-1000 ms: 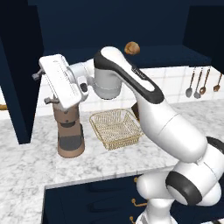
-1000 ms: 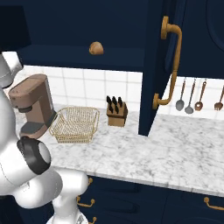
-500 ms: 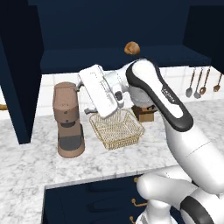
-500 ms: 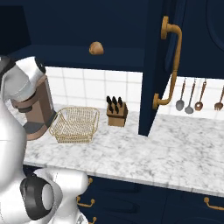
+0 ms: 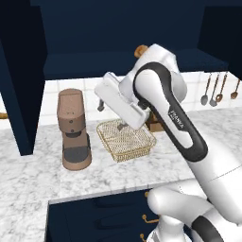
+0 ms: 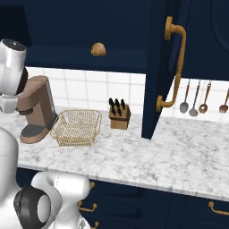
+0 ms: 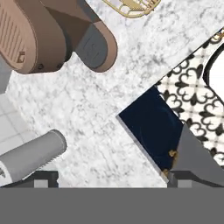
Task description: Open the cabinet, pick up the bread from the cabinet and place it in the basket. Then move the basket to the dining counter.
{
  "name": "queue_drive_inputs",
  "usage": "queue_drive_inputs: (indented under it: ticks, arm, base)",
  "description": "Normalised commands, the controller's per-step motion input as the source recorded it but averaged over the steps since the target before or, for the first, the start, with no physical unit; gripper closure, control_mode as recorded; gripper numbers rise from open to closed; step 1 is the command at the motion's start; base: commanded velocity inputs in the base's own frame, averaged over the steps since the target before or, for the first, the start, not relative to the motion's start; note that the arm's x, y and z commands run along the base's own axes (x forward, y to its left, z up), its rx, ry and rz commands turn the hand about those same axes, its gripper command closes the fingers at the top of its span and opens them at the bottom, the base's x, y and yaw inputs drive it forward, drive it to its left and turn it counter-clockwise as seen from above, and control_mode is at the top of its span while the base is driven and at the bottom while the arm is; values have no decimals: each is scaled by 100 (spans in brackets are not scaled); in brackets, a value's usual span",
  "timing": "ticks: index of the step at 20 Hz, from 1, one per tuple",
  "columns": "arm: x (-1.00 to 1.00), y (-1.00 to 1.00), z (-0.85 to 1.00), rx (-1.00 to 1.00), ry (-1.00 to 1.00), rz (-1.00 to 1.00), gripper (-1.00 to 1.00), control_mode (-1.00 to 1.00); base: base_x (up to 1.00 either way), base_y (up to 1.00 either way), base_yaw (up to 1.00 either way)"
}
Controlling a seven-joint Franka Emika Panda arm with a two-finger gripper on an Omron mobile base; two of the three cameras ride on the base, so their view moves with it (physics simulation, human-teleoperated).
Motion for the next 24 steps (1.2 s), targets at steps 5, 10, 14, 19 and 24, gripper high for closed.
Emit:
queue_drive_inputs:
  ticks: [5, 10, 14, 19, 24]
  arm:
    - [-5, -82, -18, -66, -16, 17, -100, -100]
    - [-5, -80, -16, -56, -16, 45, -100, -100]
    - [17, -82, -54, -14, -13, 52, -100, -100]
    - [9, -90, -22, 6, -23, 44, -100, -100]
    - [20, -30, 6, 2, -20, 12, -100, -100]
  base:
    - [0, 0, 0]
    - [0, 0, 0]
    - [0, 0, 0]
    - [0, 0, 0]
    - [0, 0, 0]
